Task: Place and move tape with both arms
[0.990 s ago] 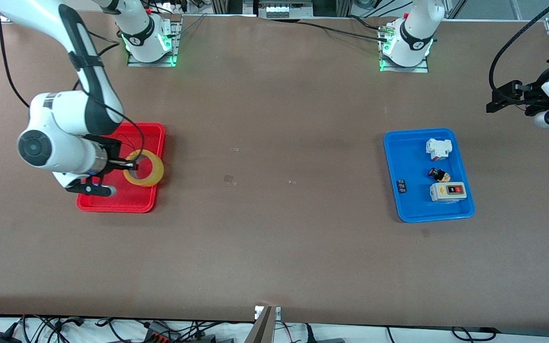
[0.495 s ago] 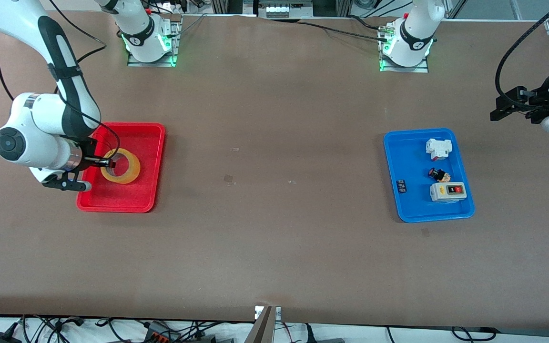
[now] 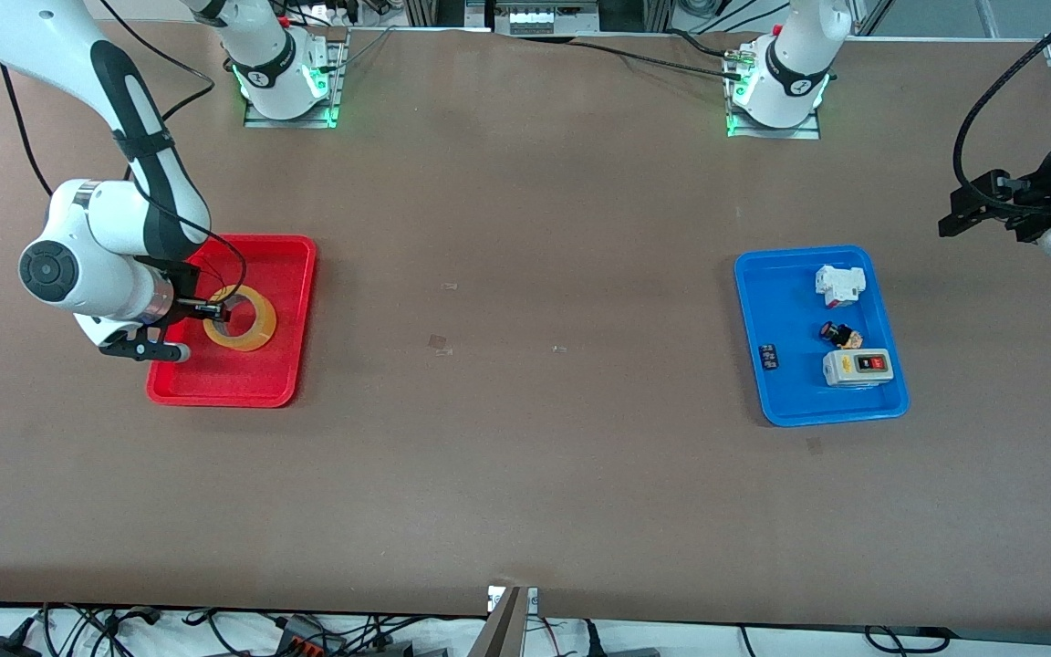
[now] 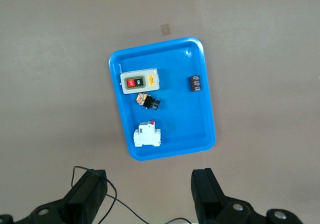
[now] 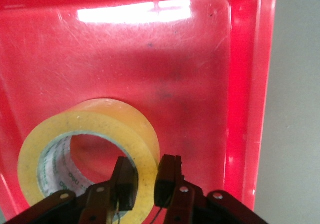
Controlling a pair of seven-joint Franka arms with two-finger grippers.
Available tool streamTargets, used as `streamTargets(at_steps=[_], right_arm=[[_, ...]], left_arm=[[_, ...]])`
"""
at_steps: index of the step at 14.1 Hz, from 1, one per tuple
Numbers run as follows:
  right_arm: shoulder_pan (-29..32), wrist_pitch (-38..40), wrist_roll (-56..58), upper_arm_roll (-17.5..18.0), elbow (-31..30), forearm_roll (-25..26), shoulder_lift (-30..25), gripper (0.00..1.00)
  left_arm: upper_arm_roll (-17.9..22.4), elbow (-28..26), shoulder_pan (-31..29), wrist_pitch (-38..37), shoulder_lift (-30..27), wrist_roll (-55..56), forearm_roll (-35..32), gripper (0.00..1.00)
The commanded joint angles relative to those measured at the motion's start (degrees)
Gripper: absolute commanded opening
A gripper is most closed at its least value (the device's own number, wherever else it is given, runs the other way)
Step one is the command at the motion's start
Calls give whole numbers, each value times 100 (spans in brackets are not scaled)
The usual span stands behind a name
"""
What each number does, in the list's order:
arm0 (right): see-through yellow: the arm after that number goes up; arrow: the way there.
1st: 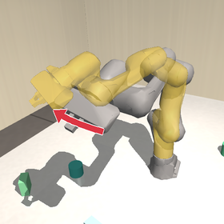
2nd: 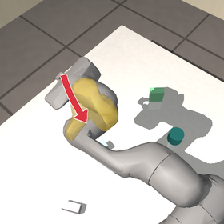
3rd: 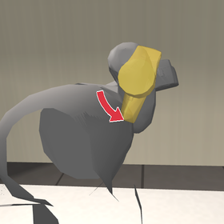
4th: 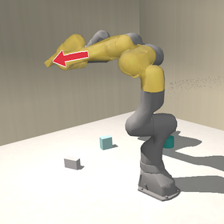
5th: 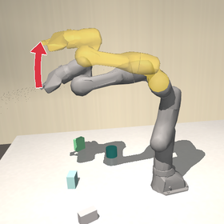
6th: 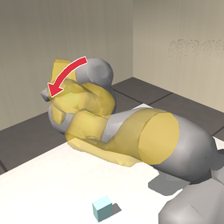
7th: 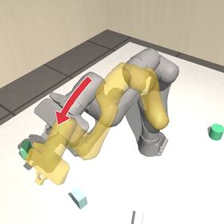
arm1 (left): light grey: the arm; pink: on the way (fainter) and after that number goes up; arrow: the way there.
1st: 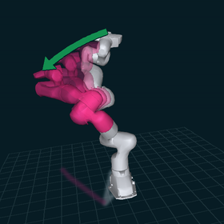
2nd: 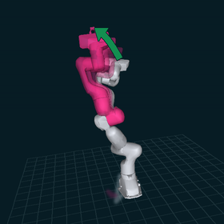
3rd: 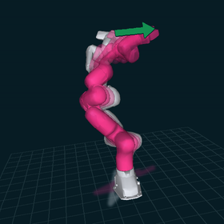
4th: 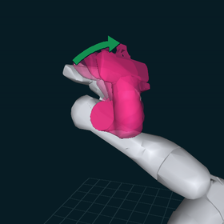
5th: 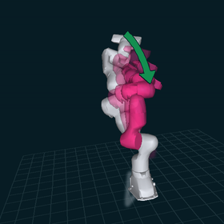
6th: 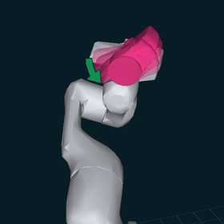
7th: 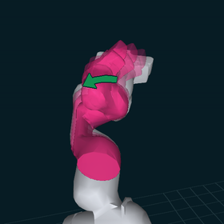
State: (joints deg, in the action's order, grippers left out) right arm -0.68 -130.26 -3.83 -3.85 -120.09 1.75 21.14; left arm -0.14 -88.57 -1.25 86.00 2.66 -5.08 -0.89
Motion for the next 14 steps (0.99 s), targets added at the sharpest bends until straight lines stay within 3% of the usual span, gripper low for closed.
streamTargets(at_steps=[1,3,5,11,14], right_arm=[[86,-61,119,51,-50,132,-162,100],[60,79,93,59,55,142,-398,100],[7,831,102,112,571,142,-592,100],[-292,4329,155,121,3918,80,-541,100],[-336,4519,94,112,4406,71,-549,100]], left_arm=[[5,120,-42,31,103,33,124,100],[5,120,-51,31,147,33,124,100],[5,120,-59,31,147,33,124,100],[-3,15,-130,-22,-37,-28,54,100],[-3,-47,-139,-40,-108,-28,45,100]])
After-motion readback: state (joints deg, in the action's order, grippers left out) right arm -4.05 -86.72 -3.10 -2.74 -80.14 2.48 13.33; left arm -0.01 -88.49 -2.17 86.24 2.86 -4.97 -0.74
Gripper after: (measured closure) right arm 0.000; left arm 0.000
